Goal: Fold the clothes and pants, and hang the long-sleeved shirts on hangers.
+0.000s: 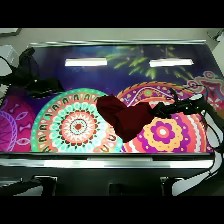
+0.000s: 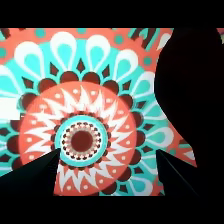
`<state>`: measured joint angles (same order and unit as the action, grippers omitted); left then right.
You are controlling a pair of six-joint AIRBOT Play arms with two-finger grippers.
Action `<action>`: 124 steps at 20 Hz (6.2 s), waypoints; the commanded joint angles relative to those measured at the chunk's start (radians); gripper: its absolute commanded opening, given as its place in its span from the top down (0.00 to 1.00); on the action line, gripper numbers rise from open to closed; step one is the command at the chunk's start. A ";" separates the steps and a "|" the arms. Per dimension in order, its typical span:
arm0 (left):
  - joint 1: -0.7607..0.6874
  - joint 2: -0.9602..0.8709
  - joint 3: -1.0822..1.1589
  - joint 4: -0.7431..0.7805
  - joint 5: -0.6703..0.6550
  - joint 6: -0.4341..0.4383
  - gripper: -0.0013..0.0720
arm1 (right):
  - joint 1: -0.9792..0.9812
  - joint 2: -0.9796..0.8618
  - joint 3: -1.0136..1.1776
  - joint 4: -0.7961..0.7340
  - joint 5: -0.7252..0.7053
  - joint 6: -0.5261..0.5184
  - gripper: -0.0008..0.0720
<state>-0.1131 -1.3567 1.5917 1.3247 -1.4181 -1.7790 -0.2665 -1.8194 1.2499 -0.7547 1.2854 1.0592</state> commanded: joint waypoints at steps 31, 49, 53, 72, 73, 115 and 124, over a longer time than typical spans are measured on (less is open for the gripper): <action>-0.108 -0.510 -0.380 -1.033 0.398 0.618 0.47 | 0.033 0.098 0.000 0.061 0.068 0.084 0.95; 0.121 -0.183 0.195 -0.383 0.248 0.282 0.96 | 0.035 0.615 0.184 0.003 -0.278 0.044 0.95; 0.143 -0.079 0.476 -0.310 0.251 0.233 0.96 | 0.035 0.726 0.355 0.013 -0.304 0.063 0.95; 0.143 0.171 0.223 0.071 0.039 0.087 0.95 | 0.125 0.670 0.465 -0.212 0.259 0.796 0.95; 0.143 0.074 0.174 0.072 0.072 0.089 0.95 | 0.184 0.605 0.403 -0.253 0.239 0.755 0.95; 0.228 -0.367 0.362 0.044 -0.123 -0.058 0.05 | 0.163 0.075 -0.167 0.068 -0.100 0.178 0.38; 0.257 -0.356 0.362 0.045 -0.234 -0.027 0.06 | 0.185 0.134 -0.166 0.085 -0.122 0.174 0.95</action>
<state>0.1280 -1.7203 1.9541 1.3682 -1.5845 -1.8320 -0.0841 -1.7206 1.0824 -0.6849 1.1553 1.2350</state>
